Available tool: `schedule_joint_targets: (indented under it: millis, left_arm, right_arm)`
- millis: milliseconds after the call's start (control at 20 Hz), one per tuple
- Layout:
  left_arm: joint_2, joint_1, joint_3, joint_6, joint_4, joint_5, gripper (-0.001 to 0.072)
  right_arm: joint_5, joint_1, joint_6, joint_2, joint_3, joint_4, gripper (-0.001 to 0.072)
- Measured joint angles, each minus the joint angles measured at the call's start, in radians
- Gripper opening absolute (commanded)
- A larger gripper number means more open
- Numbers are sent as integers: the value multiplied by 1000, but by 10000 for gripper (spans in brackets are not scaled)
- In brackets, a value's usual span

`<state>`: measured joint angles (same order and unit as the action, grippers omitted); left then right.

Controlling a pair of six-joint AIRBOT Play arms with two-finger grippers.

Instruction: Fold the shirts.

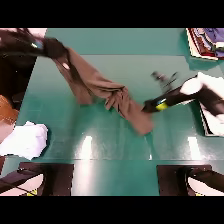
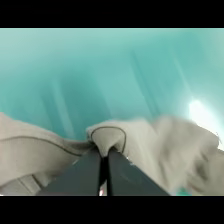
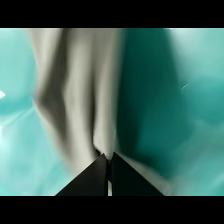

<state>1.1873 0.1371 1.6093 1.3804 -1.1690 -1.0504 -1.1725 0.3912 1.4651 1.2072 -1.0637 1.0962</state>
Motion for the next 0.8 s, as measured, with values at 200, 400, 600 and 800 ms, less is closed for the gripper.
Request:
schedule_joint_targets:
  millis: [200, 400, 600, 800]
  left_arm:
    - [-141, 0, 132, 0, -37, -12, 30]
    - [-280, 0, 191, 0, -51, -14, 30]
    - [-375, 0, 210, 5, -36, -29, 30]
    - [-418, 0, 236, 9, 19, -43, 30]
  right_arm:
    - [-48, -194, 33, -185, -214, 124, 18]
    - [-57, -333, 36, -327, -402, 165, 18]
    - [-61, -408, 28, -411, -540, 176, 18]
    - [-66, -434, 26, -436, -655, 187, 18]
